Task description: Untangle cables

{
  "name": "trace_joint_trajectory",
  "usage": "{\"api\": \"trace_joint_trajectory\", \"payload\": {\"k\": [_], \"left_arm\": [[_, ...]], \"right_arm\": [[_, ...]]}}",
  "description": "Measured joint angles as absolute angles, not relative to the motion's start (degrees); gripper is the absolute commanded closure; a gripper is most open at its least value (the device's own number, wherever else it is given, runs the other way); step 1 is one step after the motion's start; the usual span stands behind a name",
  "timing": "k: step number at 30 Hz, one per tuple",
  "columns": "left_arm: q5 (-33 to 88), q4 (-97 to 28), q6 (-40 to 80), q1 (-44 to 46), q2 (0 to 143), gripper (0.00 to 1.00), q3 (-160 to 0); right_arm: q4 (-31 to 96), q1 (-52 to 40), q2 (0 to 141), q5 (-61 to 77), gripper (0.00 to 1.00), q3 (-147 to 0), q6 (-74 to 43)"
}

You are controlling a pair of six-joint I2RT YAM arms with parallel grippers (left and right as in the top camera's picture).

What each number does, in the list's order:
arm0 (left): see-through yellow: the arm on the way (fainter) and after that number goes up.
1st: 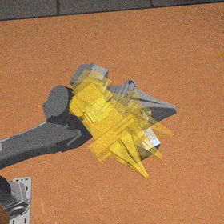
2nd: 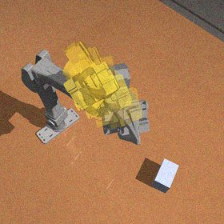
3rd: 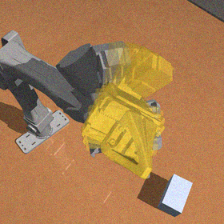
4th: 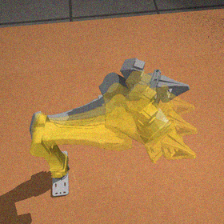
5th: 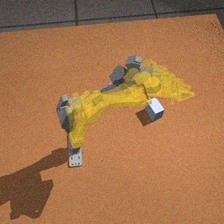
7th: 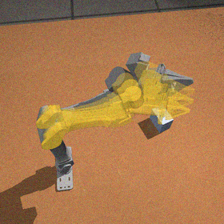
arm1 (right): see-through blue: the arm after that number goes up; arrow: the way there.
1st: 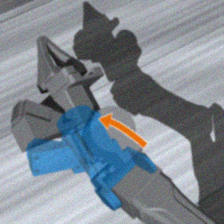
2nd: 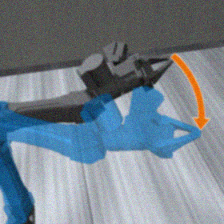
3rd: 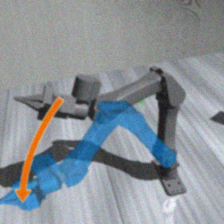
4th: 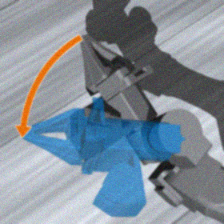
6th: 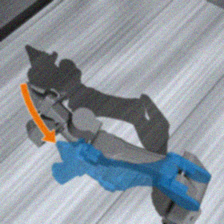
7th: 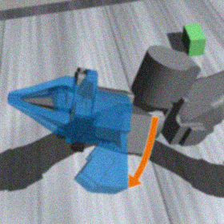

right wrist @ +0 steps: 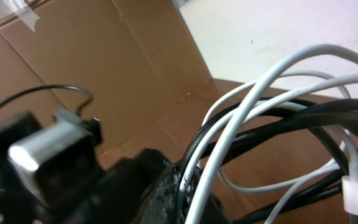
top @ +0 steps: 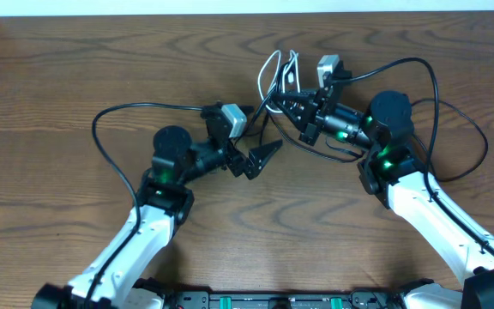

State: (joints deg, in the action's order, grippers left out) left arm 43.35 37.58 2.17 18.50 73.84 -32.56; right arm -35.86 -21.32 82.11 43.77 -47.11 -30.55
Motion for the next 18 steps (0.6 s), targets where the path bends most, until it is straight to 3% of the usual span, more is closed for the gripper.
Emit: {"api": "trace_joint_trajectory", "payload": {"k": [3, 7, 10, 12, 18], "left_arm": [[43.3, 39.5, 0.3, 18.5, 75.7, 0.9, -32.6], [43.2, 42.4, -0.8, 18.5, 76.1, 0.93, -32.6], [43.1, 44.9, -1.1, 18.5, 76.1, 0.93, -32.5], [43.2, 47.0, -1.3, 18.5, 76.1, 0.93, -32.5], [41.3, 50.4, -1.4, 18.5, 76.1, 0.93, -32.5]], "right_arm": [[-35.8, -21.3, 82.1, 44.2, 0.99, -47.1, -31.2], [-35.8, -21.3, 82.1, 44.3, 0.96, -47.1, -31.5], [-34.3, -21.2, 82.1, 44.3, 0.66, -47.1, -32.1], [-32.4, -21.0, 82.1, 44.2, 0.52, -47.1, -32.2], [-26.8, -19.5, 82.1, 43.9, 0.35, -47.2, -32.4]]}}
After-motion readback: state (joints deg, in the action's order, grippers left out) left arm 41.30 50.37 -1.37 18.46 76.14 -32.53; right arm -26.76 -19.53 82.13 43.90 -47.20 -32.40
